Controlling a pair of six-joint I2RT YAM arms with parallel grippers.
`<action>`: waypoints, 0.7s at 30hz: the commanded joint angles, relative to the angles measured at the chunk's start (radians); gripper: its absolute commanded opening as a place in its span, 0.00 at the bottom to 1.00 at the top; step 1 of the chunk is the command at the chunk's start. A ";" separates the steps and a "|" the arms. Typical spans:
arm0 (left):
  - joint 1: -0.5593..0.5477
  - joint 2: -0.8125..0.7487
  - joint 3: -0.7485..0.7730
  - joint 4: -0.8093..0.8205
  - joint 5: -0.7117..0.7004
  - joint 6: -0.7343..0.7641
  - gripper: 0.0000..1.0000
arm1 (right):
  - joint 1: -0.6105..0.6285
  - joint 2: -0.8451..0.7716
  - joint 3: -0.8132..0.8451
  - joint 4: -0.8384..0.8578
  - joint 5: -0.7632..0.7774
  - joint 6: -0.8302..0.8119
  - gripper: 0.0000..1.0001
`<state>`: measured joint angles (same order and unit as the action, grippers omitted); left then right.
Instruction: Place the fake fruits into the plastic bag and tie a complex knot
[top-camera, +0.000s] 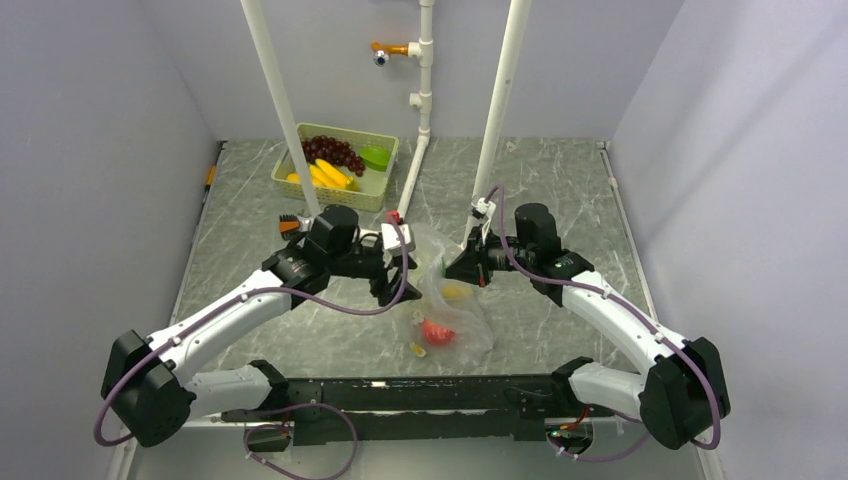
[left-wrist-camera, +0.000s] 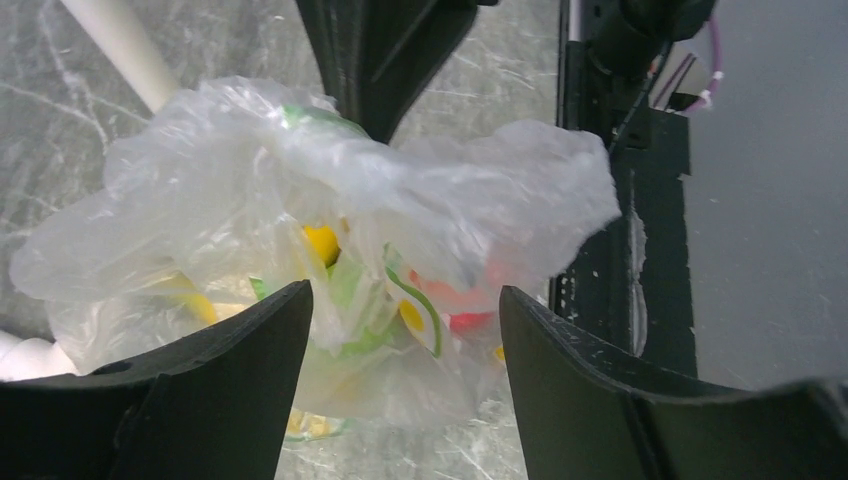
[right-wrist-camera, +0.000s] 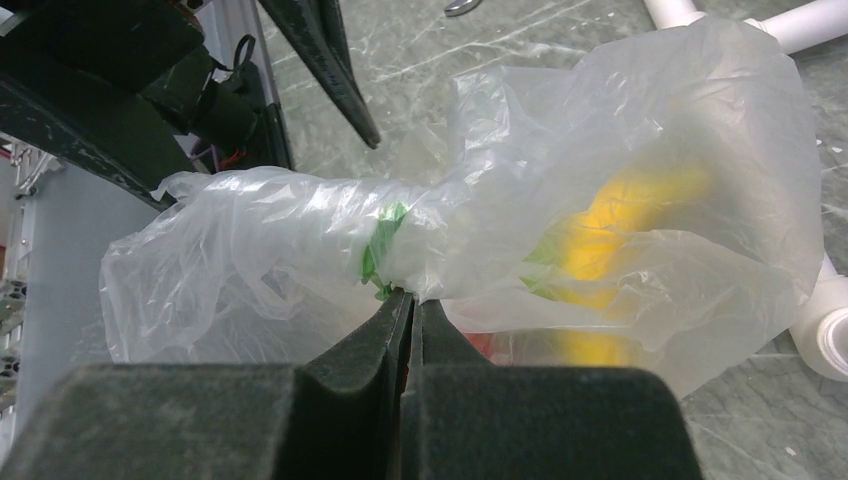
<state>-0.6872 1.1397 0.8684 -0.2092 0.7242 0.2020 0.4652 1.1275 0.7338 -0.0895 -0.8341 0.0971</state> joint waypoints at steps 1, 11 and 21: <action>-0.042 0.035 0.079 0.031 -0.142 -0.066 0.71 | 0.011 -0.025 0.007 0.004 0.009 -0.026 0.00; -0.017 0.088 0.080 0.003 -0.204 -0.134 0.01 | 0.011 -0.034 0.036 -0.085 0.016 -0.102 0.00; 0.160 0.016 -0.030 -0.006 -0.182 -0.166 0.00 | -0.050 -0.066 0.078 -0.320 0.094 -0.332 0.00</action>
<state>-0.5949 1.1969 0.8604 -0.2008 0.5888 0.0452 0.4595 1.0962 0.7589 -0.2523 -0.7895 -0.0891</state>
